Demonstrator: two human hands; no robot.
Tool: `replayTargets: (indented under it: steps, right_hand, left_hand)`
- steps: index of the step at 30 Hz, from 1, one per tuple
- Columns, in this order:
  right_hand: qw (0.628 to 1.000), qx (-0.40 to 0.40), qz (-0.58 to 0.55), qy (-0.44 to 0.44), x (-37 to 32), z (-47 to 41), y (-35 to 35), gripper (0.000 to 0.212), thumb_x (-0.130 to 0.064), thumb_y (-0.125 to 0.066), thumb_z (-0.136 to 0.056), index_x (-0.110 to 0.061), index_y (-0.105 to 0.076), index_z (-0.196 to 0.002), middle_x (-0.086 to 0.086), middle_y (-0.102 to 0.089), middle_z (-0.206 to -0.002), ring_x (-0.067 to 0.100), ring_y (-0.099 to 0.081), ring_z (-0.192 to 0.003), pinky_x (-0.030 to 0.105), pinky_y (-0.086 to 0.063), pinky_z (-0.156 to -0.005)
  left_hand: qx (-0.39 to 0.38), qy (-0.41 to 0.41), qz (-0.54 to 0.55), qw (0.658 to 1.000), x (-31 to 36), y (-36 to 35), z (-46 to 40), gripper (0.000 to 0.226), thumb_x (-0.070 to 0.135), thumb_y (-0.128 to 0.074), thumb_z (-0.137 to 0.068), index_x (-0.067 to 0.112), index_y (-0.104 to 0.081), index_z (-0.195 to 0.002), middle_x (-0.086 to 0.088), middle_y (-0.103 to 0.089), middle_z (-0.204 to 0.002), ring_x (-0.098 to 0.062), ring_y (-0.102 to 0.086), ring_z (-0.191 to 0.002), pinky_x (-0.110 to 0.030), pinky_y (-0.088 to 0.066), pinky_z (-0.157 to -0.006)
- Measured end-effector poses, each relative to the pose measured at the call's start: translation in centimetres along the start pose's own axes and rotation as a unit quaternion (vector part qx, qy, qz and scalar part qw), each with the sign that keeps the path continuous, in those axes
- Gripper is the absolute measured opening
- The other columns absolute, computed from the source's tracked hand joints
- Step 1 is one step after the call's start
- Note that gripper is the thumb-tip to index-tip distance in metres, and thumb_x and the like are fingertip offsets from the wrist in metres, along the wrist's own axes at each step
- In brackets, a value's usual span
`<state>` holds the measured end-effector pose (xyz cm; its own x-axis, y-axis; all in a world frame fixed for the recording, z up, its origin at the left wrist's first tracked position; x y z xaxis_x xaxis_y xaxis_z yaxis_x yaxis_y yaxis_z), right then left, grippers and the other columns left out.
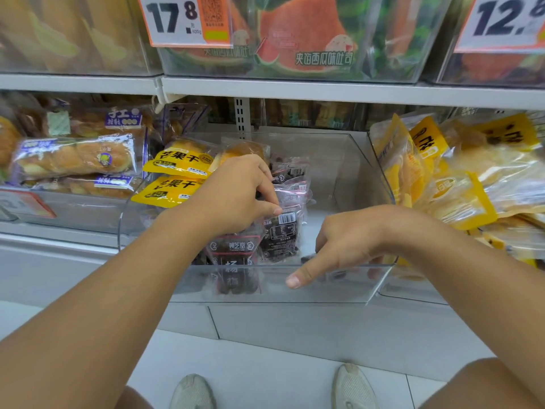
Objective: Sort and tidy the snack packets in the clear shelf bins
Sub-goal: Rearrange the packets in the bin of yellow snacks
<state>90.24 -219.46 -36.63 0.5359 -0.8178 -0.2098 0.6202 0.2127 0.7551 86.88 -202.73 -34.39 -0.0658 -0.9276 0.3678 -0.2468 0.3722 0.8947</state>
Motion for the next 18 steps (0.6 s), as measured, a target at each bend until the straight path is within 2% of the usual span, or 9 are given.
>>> replayTargets:
  steps: [2,5,9,11,14,16,18]
  right_hand:
    - [0.998,-0.012,-0.052,0.011,0.3,-0.1,0.0,0.062,-0.075,-0.078,-0.057,-0.019,-0.063,-0.081,-0.006,-0.057,-0.083,0.022,-0.071,-0.085,0.04,-0.063,-0.073]
    - [0.994,-0.018,-0.103,0.033,0.5,-0.1,0.0,0.059,-0.06,-0.083,-0.064,-0.012,-0.065,-0.094,0.002,-0.065,-0.09,0.025,-0.075,-0.085,0.037,-0.063,-0.075]
    - [0.989,-0.029,-0.107,0.095,0.1,0.1,-0.3,0.037,-0.046,-0.075,-0.084,-0.014,-0.071,-0.104,0.005,-0.075,-0.103,0.023,-0.075,-0.09,0.042,-0.061,-0.086]
    - [0.987,0.008,-0.095,0.127,-0.4,0.1,0.0,0.034,-0.041,-0.074,-0.087,-0.012,-0.069,-0.104,0.005,-0.076,-0.094,0.019,-0.075,-0.083,0.042,-0.061,-0.083]
    - [0.983,0.073,-0.074,0.153,-1.0,0.0,0.6,0.033,-0.042,-0.071,-0.089,-0.01,-0.07,-0.094,0.005,-0.074,-0.08,0.015,-0.075,-0.071,0.04,-0.063,-0.072]
    - [0.979,0.111,-0.068,0.157,-0.9,-0.2,0.9,0.025,-0.039,-0.069,-0.091,-0.015,-0.07,-0.084,0.004,-0.073,-0.078,0.017,-0.074,-0.067,0.038,-0.062,-0.069]
    - [0.967,0.187,-0.055,0.166,-0.6,-0.5,1.6,0.02,-0.033,-0.069,-0.093,-0.025,-0.069,-0.075,0.001,-0.073,-0.075,0.013,-0.072,-0.061,0.034,-0.062,-0.065]
  left_hand:
    - [0.031,-0.002,0.006,1.0,0.0,-0.2,-0.1,0.005,0.029,-0.084,-0.079,0.026,-0.081,-0.077,0.012,-0.055,-0.101,-0.007,-0.052,-0.094,-0.029,-0.044,-0.084]
    - [0.078,0.002,0.017,0.997,0.0,-0.4,-0.3,0.008,0.03,-0.084,-0.08,0.023,-0.081,-0.078,0.012,-0.053,-0.092,-0.007,-0.052,-0.085,-0.026,-0.043,-0.075]
    - [0.036,-0.011,0.008,0.999,0.2,-0.9,-0.8,0.011,0.033,-0.082,-0.081,0.023,-0.083,-0.079,0.01,-0.068,-0.072,-0.007,-0.061,-0.069,-0.029,-0.049,-0.065]
    - [0.023,-0.002,0.021,1.0,0.1,-0.8,-0.7,0.009,0.033,-0.083,-0.08,0.024,-0.082,-0.077,0.01,-0.071,-0.07,-0.007,-0.063,-0.068,-0.03,-0.052,-0.065]
    - [0.012,0.0,0.031,0.999,-0.2,-0.5,-0.5,0.008,0.031,-0.083,-0.08,0.024,-0.082,-0.077,0.013,-0.067,-0.066,-0.003,-0.059,-0.063,-0.02,-0.044,-0.059]
    - [0.006,-0.008,0.031,0.999,-0.1,-0.3,-0.3,0.008,0.031,-0.082,-0.081,0.024,-0.082,-0.078,0.014,-0.065,-0.068,-0.003,-0.058,-0.066,-0.019,-0.041,-0.058]
    - [0.016,-0.01,0.025,1.0,0.0,-0.1,-0.3,0.013,0.032,-0.077,-0.087,0.022,-0.08,-0.08,0.014,-0.064,-0.074,-0.005,-0.058,-0.071,-0.024,-0.044,-0.064]
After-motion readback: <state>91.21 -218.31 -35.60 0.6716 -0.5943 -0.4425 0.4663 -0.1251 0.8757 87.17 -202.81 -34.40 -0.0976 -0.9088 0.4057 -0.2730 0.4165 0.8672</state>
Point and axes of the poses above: each hand's wrist, its own z-axis away from the middle knuckle, its own y-axis out of the back of the hand, x = y × z, the point moved 4 cm from there along -z, towards the middle knuckle
